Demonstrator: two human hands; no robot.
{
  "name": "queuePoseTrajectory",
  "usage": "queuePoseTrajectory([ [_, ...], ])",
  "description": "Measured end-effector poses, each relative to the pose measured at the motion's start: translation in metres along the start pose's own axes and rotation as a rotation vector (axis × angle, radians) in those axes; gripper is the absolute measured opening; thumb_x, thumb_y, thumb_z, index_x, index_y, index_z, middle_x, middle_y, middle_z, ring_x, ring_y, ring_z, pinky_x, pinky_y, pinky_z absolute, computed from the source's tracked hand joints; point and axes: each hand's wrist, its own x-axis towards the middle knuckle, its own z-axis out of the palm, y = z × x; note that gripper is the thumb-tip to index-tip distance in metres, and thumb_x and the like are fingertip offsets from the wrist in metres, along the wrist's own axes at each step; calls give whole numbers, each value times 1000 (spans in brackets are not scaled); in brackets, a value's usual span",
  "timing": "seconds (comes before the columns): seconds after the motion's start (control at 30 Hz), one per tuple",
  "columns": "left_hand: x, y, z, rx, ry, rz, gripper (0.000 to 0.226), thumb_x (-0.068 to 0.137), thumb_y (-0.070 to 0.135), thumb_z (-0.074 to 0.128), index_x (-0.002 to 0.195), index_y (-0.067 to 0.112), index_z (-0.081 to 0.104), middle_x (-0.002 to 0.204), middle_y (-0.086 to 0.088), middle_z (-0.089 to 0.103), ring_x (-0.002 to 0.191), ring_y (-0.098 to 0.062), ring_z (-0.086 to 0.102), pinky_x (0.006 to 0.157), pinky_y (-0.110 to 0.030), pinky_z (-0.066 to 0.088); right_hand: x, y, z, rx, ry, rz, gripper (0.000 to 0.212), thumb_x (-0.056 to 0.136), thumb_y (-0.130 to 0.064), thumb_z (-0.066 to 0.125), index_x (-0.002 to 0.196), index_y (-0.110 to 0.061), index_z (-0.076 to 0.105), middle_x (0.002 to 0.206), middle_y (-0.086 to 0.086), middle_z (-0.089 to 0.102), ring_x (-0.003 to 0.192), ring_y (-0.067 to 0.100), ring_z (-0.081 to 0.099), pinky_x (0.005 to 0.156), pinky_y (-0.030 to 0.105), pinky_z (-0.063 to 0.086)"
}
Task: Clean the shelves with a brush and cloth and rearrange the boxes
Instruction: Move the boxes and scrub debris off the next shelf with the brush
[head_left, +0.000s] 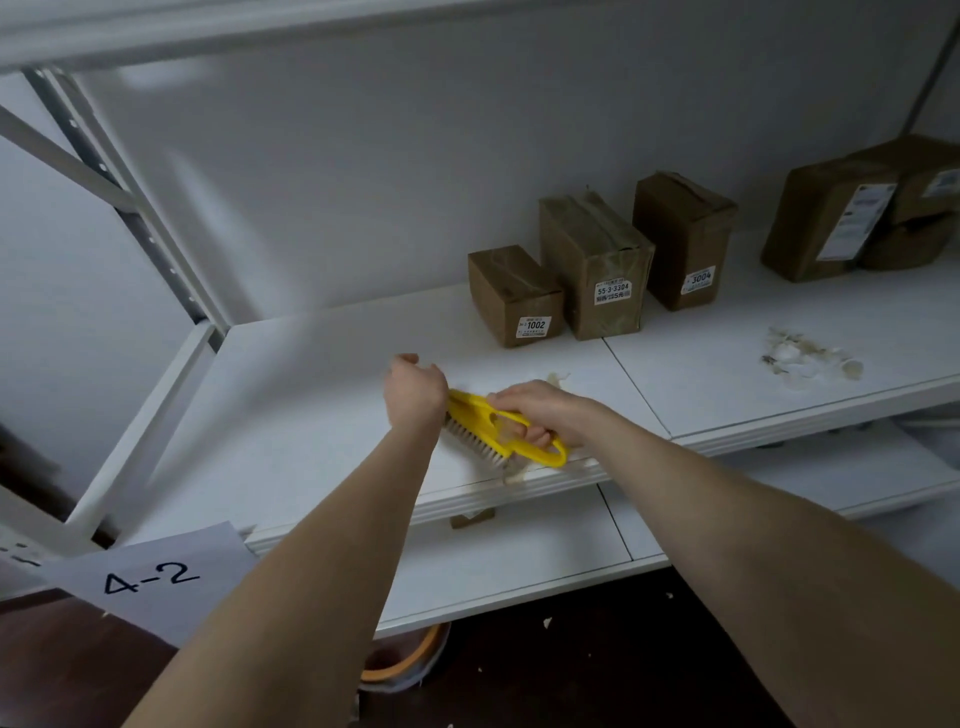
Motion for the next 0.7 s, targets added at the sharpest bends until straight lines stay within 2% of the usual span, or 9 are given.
queuePoseTrajectory([
  [0.07, 1, -2, 2, 38, 7, 5, 39, 91, 19, 44, 130, 13, 47, 130, -12, 53, 118, -32, 52, 99, -41, 44, -3, 8, 0, -69, -86, 47, 27, 98, -32, 51, 77, -15, 50, 54, 2, 43, 35, 7, 24, 36, 15, 18],
  [0.17, 0, -5, 7, 50, -11, 26, 38, 91, 17, 43, 129, 12, 48, 131, -12, 51, 119, -32, 50, 99, -40, 43, -3, 17, 0, -140, -90, 94, 25, 97, -33, 51, 80, -16, 48, 57, 0, 40, 41, 8, 23, 38, 18, 18],
  [0.23, -2, -5, 10, 51, -27, 26, 40, 90, 17, 42, 129, 11, 48, 132, -12, 51, 119, -32, 50, 100, -42, 44, -1, 17, -6, -149, 8, 86, 22, 97, -33, 52, 83, -17, 49, 59, 0, 39, 44, 9, 24, 38, 19, 18],
  [0.33, -6, -4, 14, 75, -56, 8, 41, 89, 16, 42, 129, 10, 50, 132, -13, 51, 117, -34, 52, 99, -44, 45, 4, 11, -25, -202, 222, 57, 14, 95, -32, 55, 96, -19, 56, 62, 2, 47, 47, 12, 35, 40, 21, 28],
  [0.4, -10, -3, 19, 89, -93, 10, 40, 87, 12, 41, 124, 1, 53, 127, -23, 54, 114, -40, 54, 94, -48, 48, 8, 10, -36, -212, 342, 49, 21, 95, -31, 56, 102, -13, 61, 63, 5, 49, 48, 15, 37, 43, 24, 30],
  [0.47, -12, 0, 22, 44, -150, 19, 35, 88, 11, 40, 113, -5, 58, 112, -28, 60, 101, -40, 61, 81, -47, 52, 15, 10, -40, -137, 399, 54, 33, 96, -29, 53, 112, -2, 62, 63, 6, 49, 49, 17, 36, 44, 24, 28],
  [0.53, -16, 5, 23, -43, -287, 11, 26, 91, 14, 41, 97, 1, 64, 86, -16, 66, 70, -26, 63, 59, -32, 52, 18, 5, -35, 36, 402, 38, 33, 99, -24, 47, 117, 2, 58, 63, 8, 48, 47, 17, 33, 41, 22, 25],
  [0.6, -21, 12, 24, -73, -468, -1, 26, 95, 19, 43, 88, 5, 64, 72, -6, 63, 56, -16, 56, 49, -22, 47, 21, -5, -25, 185, 392, 16, 23, 100, -15, 38, 105, -2, 56, 63, 12, 49, 46, 18, 34, 42, 22, 25],
  [0.7, -26, 23, 29, -126, -579, -21, 29, 96, 29, 46, 85, 7, 62, 74, -5, 62, 62, -16, 58, 55, -25, 51, 27, -20, -15, 282, 352, -27, 22, 97, -4, 34, 85, -2, 53, 69, 17, 51, 53, 23, 45, 51, 28, 38],
])
